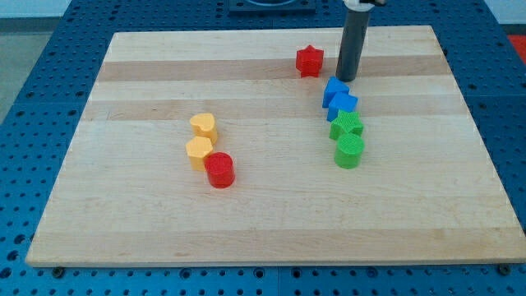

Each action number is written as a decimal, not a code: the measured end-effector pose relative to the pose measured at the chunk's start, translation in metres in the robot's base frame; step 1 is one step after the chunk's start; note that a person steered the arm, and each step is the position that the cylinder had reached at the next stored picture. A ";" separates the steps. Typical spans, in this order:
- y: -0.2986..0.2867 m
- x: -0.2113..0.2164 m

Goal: Move the blue triangle a bit right

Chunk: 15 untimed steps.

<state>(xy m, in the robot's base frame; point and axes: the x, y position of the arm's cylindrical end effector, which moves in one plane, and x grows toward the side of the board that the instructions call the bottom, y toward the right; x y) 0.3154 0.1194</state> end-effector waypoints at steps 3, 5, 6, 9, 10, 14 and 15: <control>-0.056 0.002; -0.070 0.045; -0.070 0.045; -0.045 0.042; -0.039 0.040; -0.041 0.040; -0.041 0.040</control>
<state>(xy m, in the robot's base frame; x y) 0.3555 0.0788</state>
